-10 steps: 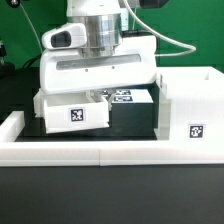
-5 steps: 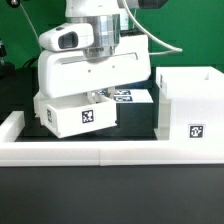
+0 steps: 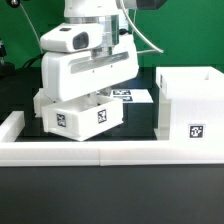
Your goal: Assemble drawer
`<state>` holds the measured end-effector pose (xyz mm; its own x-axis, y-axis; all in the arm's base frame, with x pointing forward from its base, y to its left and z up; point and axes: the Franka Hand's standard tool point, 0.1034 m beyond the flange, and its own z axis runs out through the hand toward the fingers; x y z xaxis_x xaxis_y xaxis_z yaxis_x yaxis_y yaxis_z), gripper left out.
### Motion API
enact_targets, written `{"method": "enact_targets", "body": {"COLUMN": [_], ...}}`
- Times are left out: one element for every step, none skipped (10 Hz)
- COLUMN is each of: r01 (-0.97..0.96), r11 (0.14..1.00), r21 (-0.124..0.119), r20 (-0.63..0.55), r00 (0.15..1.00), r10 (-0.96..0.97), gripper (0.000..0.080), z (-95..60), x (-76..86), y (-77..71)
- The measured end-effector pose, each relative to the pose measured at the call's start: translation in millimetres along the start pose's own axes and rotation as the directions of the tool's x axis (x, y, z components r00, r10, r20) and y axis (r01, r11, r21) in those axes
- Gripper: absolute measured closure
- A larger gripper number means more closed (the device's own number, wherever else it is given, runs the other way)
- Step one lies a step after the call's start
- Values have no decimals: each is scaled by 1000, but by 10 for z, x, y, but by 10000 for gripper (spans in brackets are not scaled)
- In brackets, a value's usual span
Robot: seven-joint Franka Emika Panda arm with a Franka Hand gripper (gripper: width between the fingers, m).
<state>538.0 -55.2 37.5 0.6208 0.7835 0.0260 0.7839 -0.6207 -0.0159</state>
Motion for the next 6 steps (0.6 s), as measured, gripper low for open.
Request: {"method": "enact_targets", "body": {"r01": [132, 229, 313, 371, 416, 488], "r11": [991, 973, 950, 929, 909, 873], "r21": [-4, 0, 5, 6, 8, 11], "r20": [17, 30, 42, 47, 50, 56], "r00": [991, 973, 949, 927, 908, 871], "r10": [-131, -229, -313, -371, -416, -487], "gripper": [758, 758, 758, 758, 758, 758], "z": [9, 20, 12, 8, 9, 9], "x": [39, 47, 45, 39, 26, 7], "y": [-30, -45, -34, -21, -15, -3]}}
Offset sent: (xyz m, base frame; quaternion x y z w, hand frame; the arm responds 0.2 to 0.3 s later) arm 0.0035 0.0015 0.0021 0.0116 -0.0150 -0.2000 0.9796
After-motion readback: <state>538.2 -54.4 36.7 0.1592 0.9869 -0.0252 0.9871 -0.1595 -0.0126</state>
